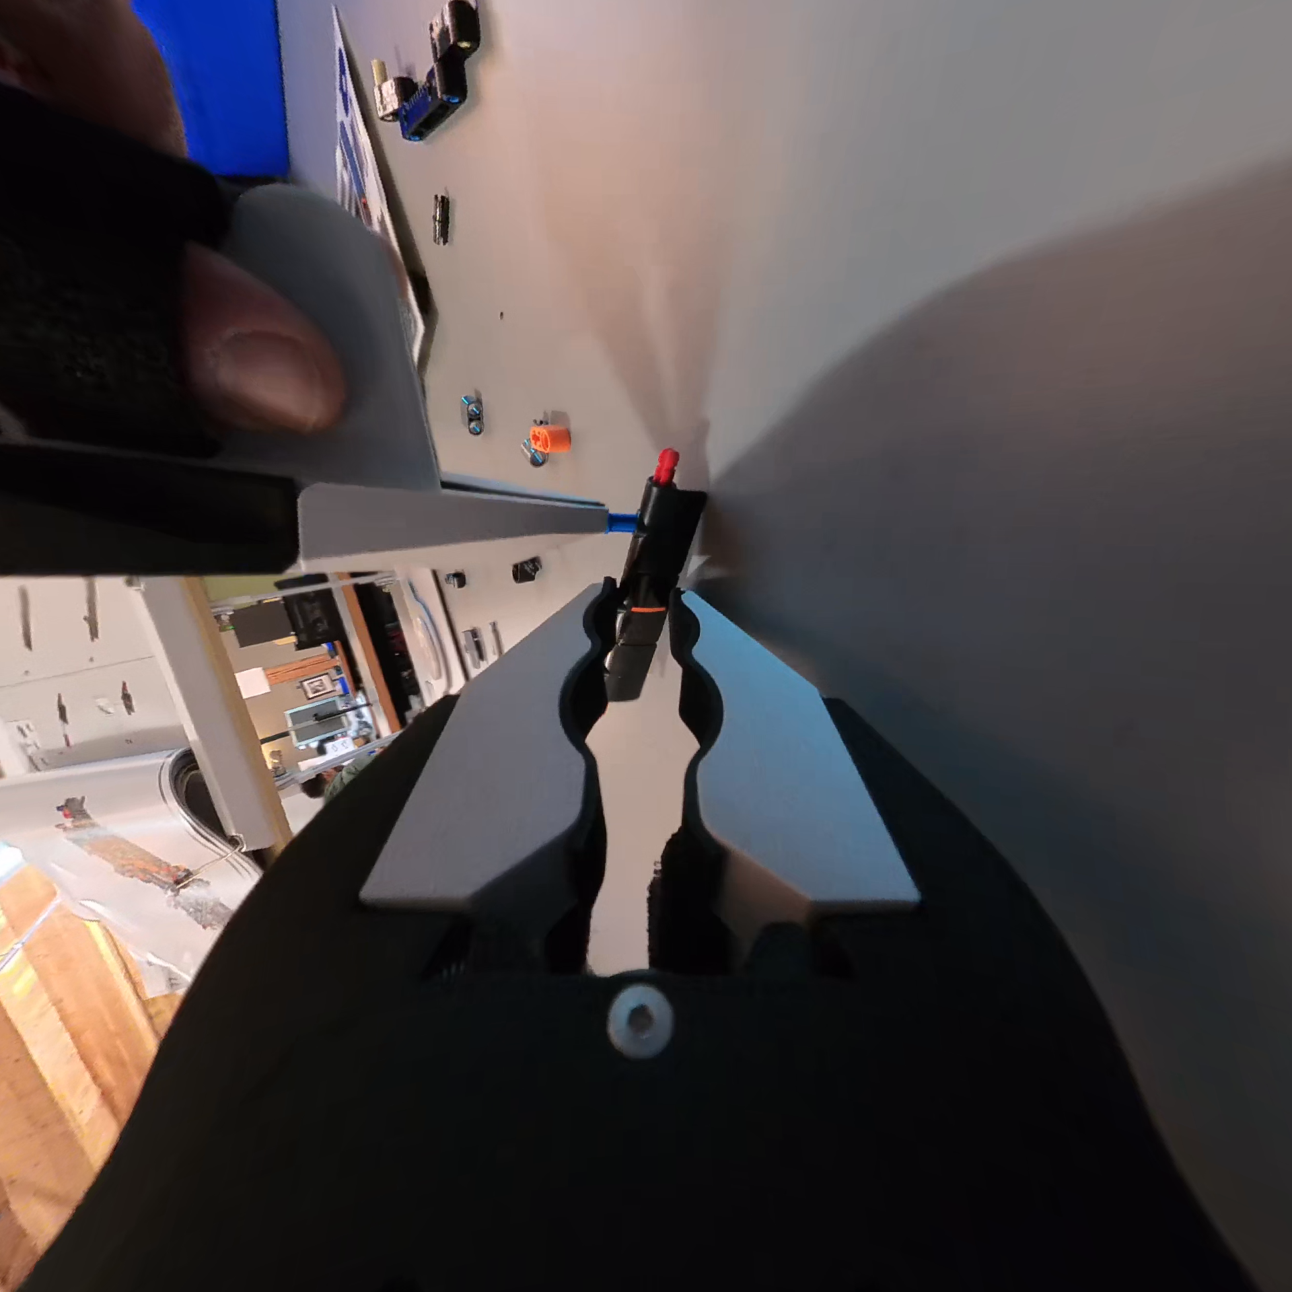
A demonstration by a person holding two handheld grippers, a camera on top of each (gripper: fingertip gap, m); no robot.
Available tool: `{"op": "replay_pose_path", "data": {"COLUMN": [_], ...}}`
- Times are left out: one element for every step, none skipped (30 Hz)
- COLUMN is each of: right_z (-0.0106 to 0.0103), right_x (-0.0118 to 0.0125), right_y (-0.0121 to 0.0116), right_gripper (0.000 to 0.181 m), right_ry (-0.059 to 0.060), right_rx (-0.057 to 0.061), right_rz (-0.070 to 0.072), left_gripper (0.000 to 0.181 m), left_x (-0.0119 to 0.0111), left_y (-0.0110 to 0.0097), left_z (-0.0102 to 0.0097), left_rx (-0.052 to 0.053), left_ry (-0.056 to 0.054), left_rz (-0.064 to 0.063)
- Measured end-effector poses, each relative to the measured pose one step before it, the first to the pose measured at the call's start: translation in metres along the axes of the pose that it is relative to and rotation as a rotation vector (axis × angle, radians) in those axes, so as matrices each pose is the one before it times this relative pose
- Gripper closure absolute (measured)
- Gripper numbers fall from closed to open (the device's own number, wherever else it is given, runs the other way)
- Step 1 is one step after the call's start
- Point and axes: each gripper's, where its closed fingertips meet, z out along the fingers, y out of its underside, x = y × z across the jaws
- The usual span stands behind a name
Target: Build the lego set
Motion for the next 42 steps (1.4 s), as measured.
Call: {"op": "replay_pose_path", "data": {"right_z": [0.00005,0.00011,0.00009,0.00012,0.00025,0.00027,0.00017,0.00010,-0.00001,-0.00013,-0.00016,-0.00014,-0.00005,-0.00033,-0.00041,-0.00047,-0.00014,0.00035,0.00028,0.00017,-0.00004,0.00004,0.00006,-0.00007,0.00012,0.00008,0.00008,0.00004,0.00011,0.00007,-0.00004,0.00012,0.00009,0.00004,0.00002,0.00007,0.00012,0.00010,-0.00007,0.00005,0.00004,0.00003], "right_x": [-0.00002,-0.00024,-0.00042,-0.00063,-0.00102,-0.00120,-0.00069,-0.00025,0.00001,0.00008,0.00016,0.00022,0.00024,0.00052,0.00063,0.00058,0.00039,0.00046,0.00017,-0.00043,0.00011,0.00002,0.00003,-0.00002,-0.00016,-0.00063,-0.00052,-0.00011,-0.00017,0.00002,0.00006,-0.00036,-0.00051,-0.00026,-0.00082,-0.00048,-0.00007,0.00011,-0.00028,-0.00029,-0.00039,-0.00025], "right_y": [-0.00004,-0.00012,-0.00004,0.00002,0.00006,-0.00002,-0.00006,0.00001,-0.00018,0.00017,0.00018,-0.00009,-0.00030,-0.00006,-0.00009,-0.00037,0.00000,0.00021,0.00006,-0.00028,-0.00007,0.00010,-0.00007,0.00005,-0.00005,-0.00001,-0.00003,-0.00019,-0.00026,-0.00013,-0.00023,-0.00035,-0.00001,0.00020,0.00000,-0.00007,-0.00016,-0.00019,0.00009,-0.00003,-0.00014,-0.00012], "right_gripper": [0.181,0.181,0.181,0.181,0.181,0.181,0.181,0.181,0.181,0.181,0.181,0.181,0.181,0.181,0.181,0.181,0.181,0.181,0.180,0.180,0.180,0.180,0.180,0.180,0.180,0.180,0.180,0.180,0.180,0.181,0.181,0.181,0.181,0.181,0.181,0.181,0.181,0.181,0.181,0.181,0.181,0.181], "right_ry": [0.0036,0.0019,0.0010,0.0012,-0.0017,-0.0046,-0.0071,-0.0082,-0.0053,-0.0001,0.0045,0.0067,0.0067,0.0093,0.0103,0.0090,0.0080,0.0112,0.0111,0.0068,0.0106,0.0117,0.0111,0.0092,0.0070,0.0008,-0.0050,-0.0085,-0.0149,-0.0112,-0.0015,0.0057,0.0096,0.0146,0.0127,0.0132,0.0144,0.0160,0.0182,0.0158,0.0080,-0.0018], "right_rx": [0.0068,0.0094,0.0102,0.0093,0.0073,0.0071,0.0086,0.0108,0.0125,0.0100,0.0071,0.0065,0.0055,0.0029,0.0023,0.0030,-0.0010,-0.0032,-0.0017,0.0012,0.0013,0.0013,0.0016,0.0017,0.0026,0.0038,0.0065,0.0111,0.0141,0.0121,0.0090,0.0075,0.0038,-0.0001,-0.0014,-0.0010,0.0013,0.0015,-0.0012,-0.0013,0.0015,0.0055], "right_rz": [0.0056,0.0069,0.0080,0.0073,0.0078,0.0092,0.0131,0.0170,0.0128,0.0059,0.0030,0.0000,-0.0023,-0.0049,-0.0063,-0.0061,-0.0052,-0.0082,-0.0092,-0.0068,-0.0071,-0.0072,-0.0073,-0.0059,-0.0036,0.0011,0.0072,0.0123,0.0174,0.0151,0.0078,0.0029,-0.0019,-0.0077,-0.0073,-0.0082,-0.0065,-0.0074,-0.0107,-0.0067,-0.0014,0.0069], "left_gripper": [0.169,0.169,0.169,0.169,0.169,0.169,0.169,0.169,0.169,0.169,0.169,0.169,0.169,0.169,0.169,0.169,0.169,0.169,0.168,0.168,0.169,0.168,0.168,0.169,0.168,0.168,0.169,0.169,0.169,0.169,0.169,0.169,0.169,0.169,0.169,0.169,0.169,0.169,0.169,0.169,0.169,0.169], "left_x": [0.00004,0.00004,-0.00006,0.00000,-0.00009,0.00003,-0.00006,-0.00006,0.00000,-0.00011,-0.00008,-0.00017,-0.00019,-0.00007,-0.00007,0.00014,0.00034,0.00033,0.00014,0.00025,0.00017,0.00003,-0.00003,0.00005,0.00022,0.00006,-0.00004,-0.00001,-0.00006,-0.00007,0.00001,-0.00014,-0.00010,0.00003,-0.00013,-0.00007,0.00002,-0.00007,-0.00014,-0.00003,-0.00010,-0.00004], "left_y": [-0.00010,0.00005,-0.00011,-0.00003,-0.00006,-0.00015,-0.00011,-0.00001,0.00007,0.00010,0.00005,0.00017,0.00013,0.00027,0.00026,0.00032,0.00001,-0.00006,0.00018,0.00016,0.00015,0.00023,0.00013,0.00014,0.00014,0.00006,0.00004,0.00009,0.00000,0.00011,0.00008,0.00016,0.00000,0.00008,-0.00001,-0.00004,0.00018,0.00003,0.00009,0.00005,0.00006,-0.00003], "left_z": [-0.00006,-0.00006,-0.00001,-0.00003,0.00008,-0.00001,-0.00001,0.00002,0.00004,0.00004,0.00000,0.00010,0.00002,-0.00006,0.00008,-0.00020,-0.00038,-0.00034,-0.00021,-0.00025,-0.00029,0.00012,0.00006,0.00000,-0.00018,0.00002,0.00000,0.00015,0.00011,0.00003,0.00006,0.00008,0.00013,0.00003,0.00007,0.00014,0.00007,0.00009,0.00016,0.00004,0.00010,0.00011], "left_rx": [-0.0004,-0.0005,0.0000,-0.0001,-0.0015,-0.0031,-0.0025,-0.0017,0.0003,0.0023,0.0018,0.0013,0.0023,0.0018,0.0032,0.0014,0.0019,0.0015,-0.0001,0.0013,0.0007,0.0012,-0.0002,-0.0023,-0.0032,-0.0025,-0.0003,-0.0003,0.0003,0.0015,0.0009,-0.0004,-0.0004,-0.0022,-0.0011,0.0004,-0.0010,-0.0021,-0.0011,-0.0001,-0.0001,0.0004], "left_ry": [-0.0033,-0.0018,-0.0024,-0.0036,-0.0031,-0.0031,-0.0055,-0.0040,-0.0003,0.0007,0.0005,0.0011,0.0014,0.0002,0.0010,0.0069,0.0097,0.0060,0.0014,0.0026,0.0060,0.0036,0.0011,0.0020,0.0052,0.0037,-0.0007,-0.0048,-0.0065,-0.0071,-0.0041,-0.0020,-0.0039,-0.0067,-0.0048,-0.0032,-0.0036,-0.0026,-0.0022,-0.0030,-0.0037,-0.0035], "left_rz": [0.0018,-0.0022,-0.0021,-0.0001,-0.0049,-0.0049,0.0072,0.0053,-0.0023,-0.0030,-0.0018,-0.0042,-0.0088,-0.0108,-0.0049,-0.0133,-0.0155,-0.0113,-0.0027,0.0010,-0.0084,-0.0085,-0.0052,-0.0015,-0.0050,-0.0073,-0.0029,0.0012,-0.0006,0.0010,-0.0052,-0.0068,-0.0009,0.0042,-0.0001,-0.0031,-0.0020,-0.0025,-0.0027,0.0007,0.0015,-0.0020]}}
